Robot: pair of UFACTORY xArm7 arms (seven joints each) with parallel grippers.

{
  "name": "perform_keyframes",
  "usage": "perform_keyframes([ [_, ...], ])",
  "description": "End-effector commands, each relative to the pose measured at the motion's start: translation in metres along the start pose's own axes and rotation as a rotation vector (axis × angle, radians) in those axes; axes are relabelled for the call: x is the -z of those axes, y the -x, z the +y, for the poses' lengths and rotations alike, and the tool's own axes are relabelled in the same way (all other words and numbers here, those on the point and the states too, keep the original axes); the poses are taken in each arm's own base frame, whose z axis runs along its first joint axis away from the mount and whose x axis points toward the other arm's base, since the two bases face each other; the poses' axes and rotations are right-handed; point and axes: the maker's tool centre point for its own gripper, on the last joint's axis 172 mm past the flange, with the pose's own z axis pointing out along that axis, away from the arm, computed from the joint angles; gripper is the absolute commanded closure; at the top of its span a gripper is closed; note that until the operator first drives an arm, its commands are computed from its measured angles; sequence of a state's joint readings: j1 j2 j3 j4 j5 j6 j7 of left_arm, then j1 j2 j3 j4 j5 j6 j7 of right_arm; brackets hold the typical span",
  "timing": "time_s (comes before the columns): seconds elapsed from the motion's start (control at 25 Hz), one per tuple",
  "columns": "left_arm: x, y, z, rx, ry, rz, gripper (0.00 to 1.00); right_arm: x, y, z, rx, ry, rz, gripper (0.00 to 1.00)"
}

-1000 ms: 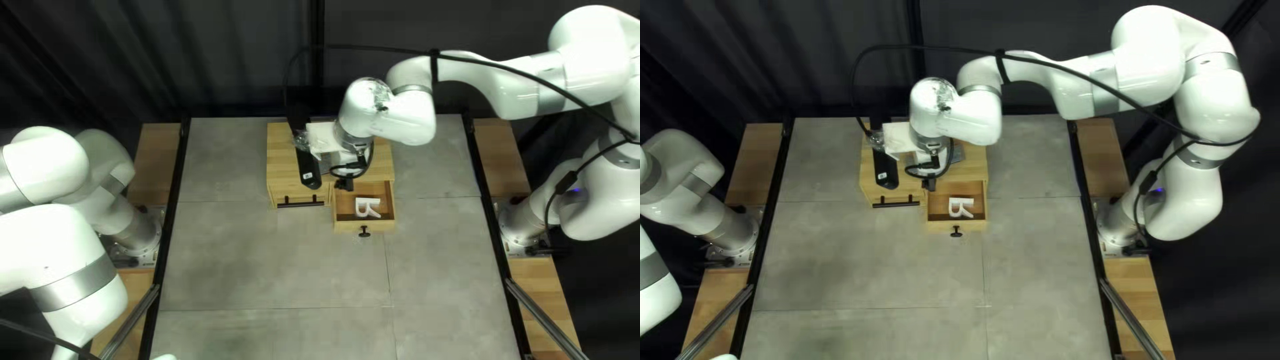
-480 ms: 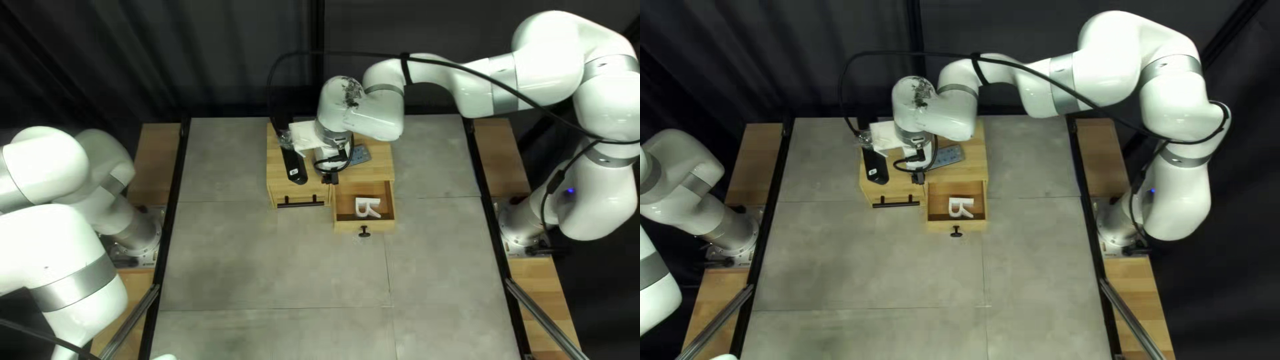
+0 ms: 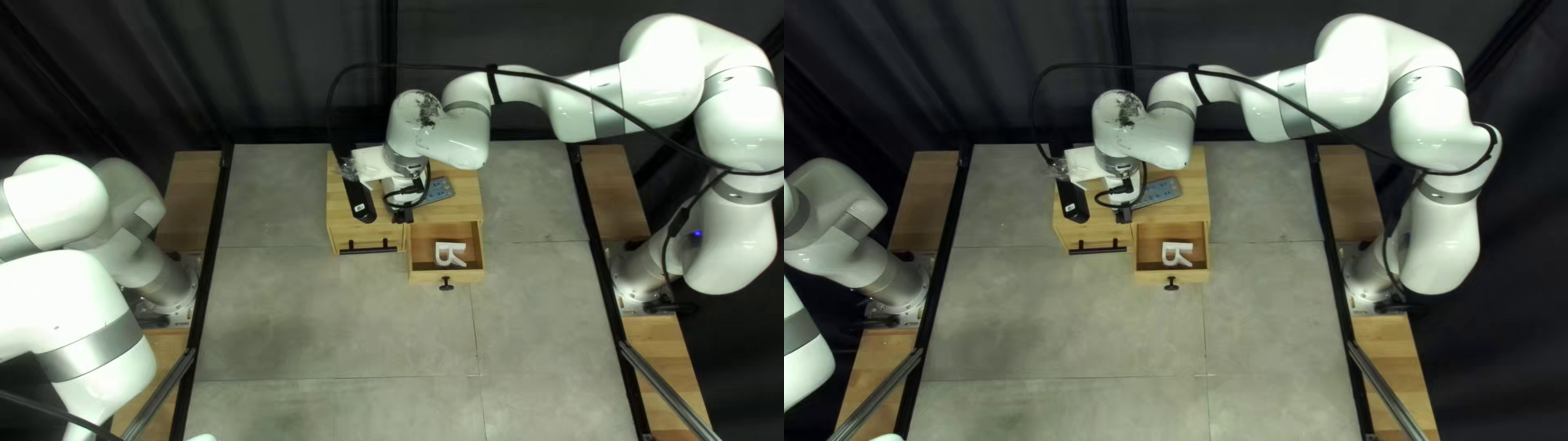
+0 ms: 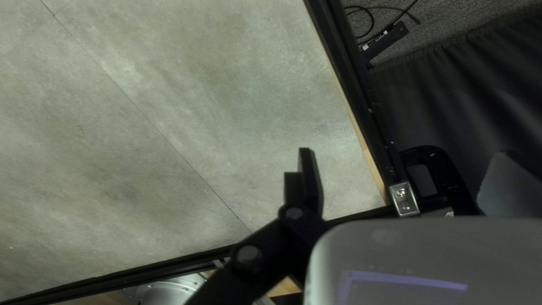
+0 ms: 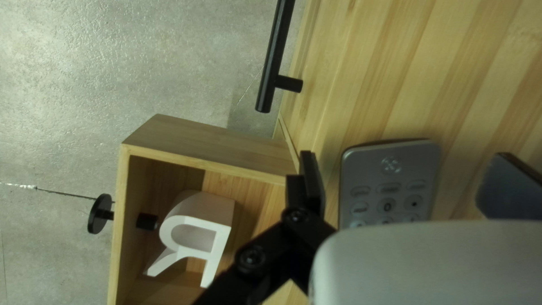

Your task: Open drawers and place objects into drawer and close

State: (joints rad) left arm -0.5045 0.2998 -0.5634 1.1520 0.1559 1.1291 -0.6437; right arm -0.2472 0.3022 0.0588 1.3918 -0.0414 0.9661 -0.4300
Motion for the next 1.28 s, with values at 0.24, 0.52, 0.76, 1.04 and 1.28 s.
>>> perform_keyframes([
  [0.24, 0.000, 0.000, 0.000, 0.000, 0.000, 0.000, 0.00, 0.000, 0.003, -0.003, 0.008, -0.010, 0.001, 0.90],
  [0.52, 0.000, 0.000, 0.000, 0.000, 0.000, 0.000, 0.00, 0.010, 0.000, -0.012, 0.028, -0.003, 0.003, 0.96],
  [0.76, 0.000, 0.000, 0.000, 0.000, 0.000, 0.000, 0.00, 0.034, -0.006, -0.030, 0.061, 0.013, 0.009, 0.97],
  [1.04, 0.000, 0.000, 0.000, 0.000, 0.000, 0.000, 0.00, 0.078, -0.017, -0.085, 0.182, 0.080, 0.096, 0.97],
  [1.28, 0.000, 0.000, 0.000, 0.000, 0.000, 0.000, 0.00, 0.103, -0.019, -0.146, 0.337, 0.146, 0.223, 0.98],
])
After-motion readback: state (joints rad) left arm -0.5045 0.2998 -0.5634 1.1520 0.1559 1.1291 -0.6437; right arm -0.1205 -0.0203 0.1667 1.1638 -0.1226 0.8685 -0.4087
